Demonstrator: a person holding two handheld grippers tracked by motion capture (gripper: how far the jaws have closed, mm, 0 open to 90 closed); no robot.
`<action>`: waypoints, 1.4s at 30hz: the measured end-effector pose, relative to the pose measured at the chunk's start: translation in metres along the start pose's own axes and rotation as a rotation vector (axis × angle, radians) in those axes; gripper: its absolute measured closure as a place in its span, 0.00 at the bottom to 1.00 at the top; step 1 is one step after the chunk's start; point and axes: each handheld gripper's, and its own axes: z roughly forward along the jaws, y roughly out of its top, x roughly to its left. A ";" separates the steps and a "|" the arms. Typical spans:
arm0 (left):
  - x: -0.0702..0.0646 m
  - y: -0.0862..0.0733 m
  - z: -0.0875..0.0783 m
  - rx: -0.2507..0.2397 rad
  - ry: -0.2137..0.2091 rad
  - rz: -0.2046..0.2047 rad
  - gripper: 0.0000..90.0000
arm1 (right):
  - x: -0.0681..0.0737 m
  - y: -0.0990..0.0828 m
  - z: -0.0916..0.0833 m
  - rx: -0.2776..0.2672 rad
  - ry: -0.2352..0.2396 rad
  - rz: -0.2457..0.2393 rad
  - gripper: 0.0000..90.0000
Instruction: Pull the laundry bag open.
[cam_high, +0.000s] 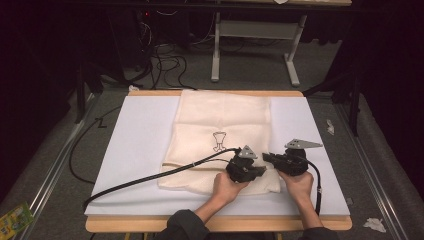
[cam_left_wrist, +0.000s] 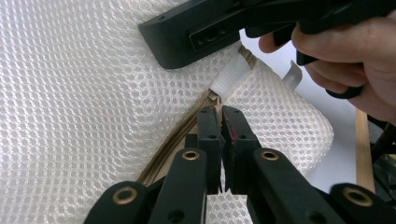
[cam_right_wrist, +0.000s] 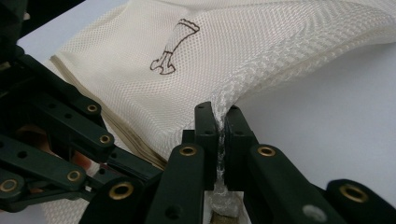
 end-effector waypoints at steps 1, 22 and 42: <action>0.000 0.000 0.000 0.002 0.000 0.000 0.97 | 0.000 0.000 0.000 0.002 -0.001 0.003 0.98; -0.002 0.000 -0.007 0.027 0.028 0.042 0.97 | 0.000 -0.003 -0.001 0.007 -0.007 -0.021 0.98; -0.007 0.000 -0.014 0.051 0.082 0.098 0.97 | 0.000 -0.004 0.000 0.005 -0.002 -0.024 0.98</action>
